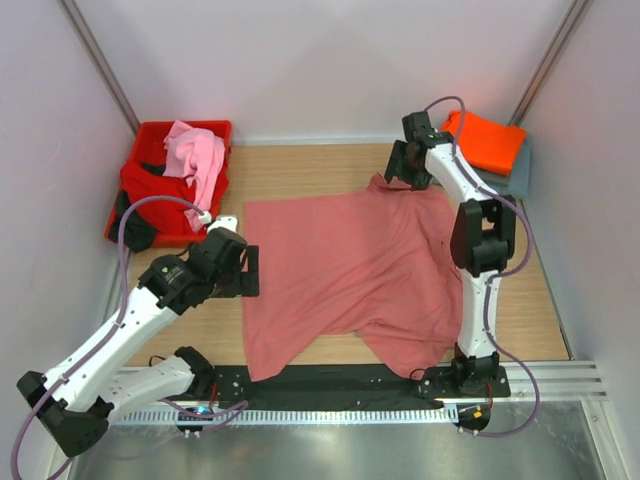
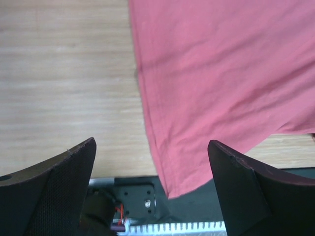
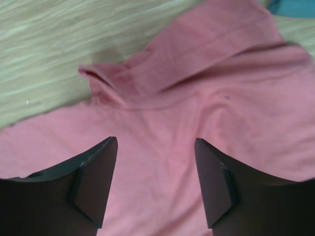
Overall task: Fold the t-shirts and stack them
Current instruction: Flatten the tshirt out
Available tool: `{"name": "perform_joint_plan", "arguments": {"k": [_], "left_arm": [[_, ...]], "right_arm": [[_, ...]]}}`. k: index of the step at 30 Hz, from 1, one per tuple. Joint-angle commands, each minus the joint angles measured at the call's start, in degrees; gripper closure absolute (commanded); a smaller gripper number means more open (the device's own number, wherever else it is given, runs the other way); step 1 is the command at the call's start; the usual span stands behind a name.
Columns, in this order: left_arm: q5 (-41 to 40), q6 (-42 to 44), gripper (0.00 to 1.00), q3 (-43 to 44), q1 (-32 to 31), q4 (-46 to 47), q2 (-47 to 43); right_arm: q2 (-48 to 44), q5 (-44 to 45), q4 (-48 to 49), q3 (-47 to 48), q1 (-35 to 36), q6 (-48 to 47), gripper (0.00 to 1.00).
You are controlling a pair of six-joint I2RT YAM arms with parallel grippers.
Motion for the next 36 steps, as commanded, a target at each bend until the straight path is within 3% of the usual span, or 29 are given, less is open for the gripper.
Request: {"name": "perform_joint_plan", "arguments": {"k": [1,6,19,28,34,36], "left_arm": [[0.8,8.5,0.07,-1.4,0.5,11.7,0.3],[-3.4,10.0,0.08,-3.8,1.0,13.5,0.6],[1.4,11.4,0.09,-4.6,4.5,15.5,2.5],[2.1,11.5,0.10,-4.8,5.3,15.8,2.3],[2.7,11.6,0.11,-4.9,5.8,16.0,2.3],[2.6,11.6,0.12,-4.8,6.0,15.9,2.3]], "right_arm": [[6.7,-2.6,-3.7,8.4,0.1,0.1,0.32],[13.2,-2.9,-6.1,18.9,0.0,0.7,0.32],[23.3,-7.7,-3.9,28.1,-0.4,4.0,0.31],[27.3,-13.7,8.3,29.8,-0.2,9.2,0.28],[27.9,-13.1,25.8,30.5,0.7,11.4,0.25],[28.5,-8.8,29.1,32.6,1.4,9.6,0.23]]}}
